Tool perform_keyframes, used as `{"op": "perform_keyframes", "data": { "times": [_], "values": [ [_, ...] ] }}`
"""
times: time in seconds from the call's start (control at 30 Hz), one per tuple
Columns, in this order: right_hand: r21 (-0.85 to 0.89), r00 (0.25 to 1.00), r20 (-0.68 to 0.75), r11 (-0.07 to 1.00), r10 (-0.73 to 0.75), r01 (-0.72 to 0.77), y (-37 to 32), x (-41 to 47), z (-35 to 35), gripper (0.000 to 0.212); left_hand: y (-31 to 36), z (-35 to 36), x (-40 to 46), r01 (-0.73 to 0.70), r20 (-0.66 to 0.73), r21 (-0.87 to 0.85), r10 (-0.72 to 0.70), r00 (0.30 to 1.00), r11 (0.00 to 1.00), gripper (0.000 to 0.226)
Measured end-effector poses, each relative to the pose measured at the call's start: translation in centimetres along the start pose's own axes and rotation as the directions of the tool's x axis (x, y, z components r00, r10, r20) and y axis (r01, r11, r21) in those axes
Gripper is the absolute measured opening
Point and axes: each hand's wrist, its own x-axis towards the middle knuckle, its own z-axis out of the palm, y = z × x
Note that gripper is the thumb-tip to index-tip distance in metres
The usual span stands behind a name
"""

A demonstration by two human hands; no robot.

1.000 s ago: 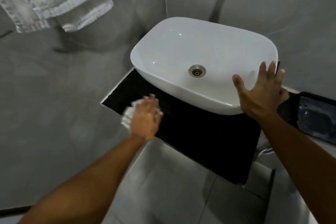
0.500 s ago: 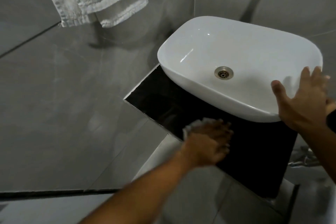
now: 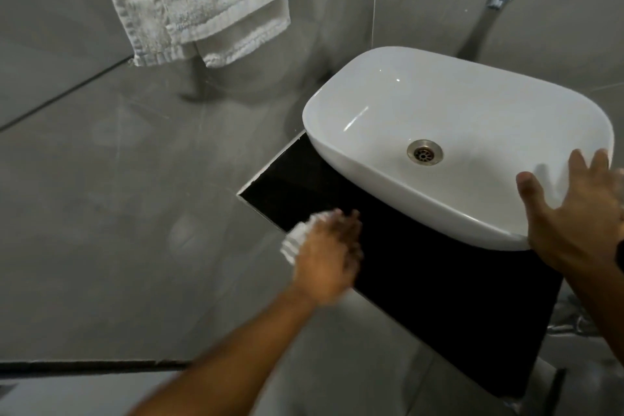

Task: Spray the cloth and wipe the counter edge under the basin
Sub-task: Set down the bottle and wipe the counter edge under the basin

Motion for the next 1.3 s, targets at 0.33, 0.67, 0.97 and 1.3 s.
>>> {"op": "perform_keyframes", "data": {
  "times": [0.33, 0.67, 0.97, 1.3],
  "values": [
    [0.087, 0.994, -0.112, 0.996, 0.005, 0.004, 3.0, 1.3, 2.7, 0.088, 4.3, 3.7, -2.5, -0.609, -0.113, -0.16, 0.599, 0.793, 0.777, 0.047],
    [0.096, 0.991, -0.129, 0.995, -0.019, 0.031, 3.7, 1.9, 3.6, 0.088, -14.6, -3.8, 3.3, 0.22, -0.079, 0.04, -0.216, 0.973, 0.975, 0.059],
    [0.089, 0.996, -0.089, 0.996, 0.026, -0.018, 1.3, 0.3, 1.7, 0.084, 4.7, 1.7, -1.2, 0.195, -0.111, -0.054, -0.2, 0.974, 0.979, 0.047],
    [0.116, 0.997, -0.073, 0.993, 0.023, -0.014, 2.0, 0.3, 2.0, 0.084, 28.5, 8.7, -7.5, 0.013, 0.062, -0.169, -0.003, 0.998, 0.986, 0.049]
  ]
}}
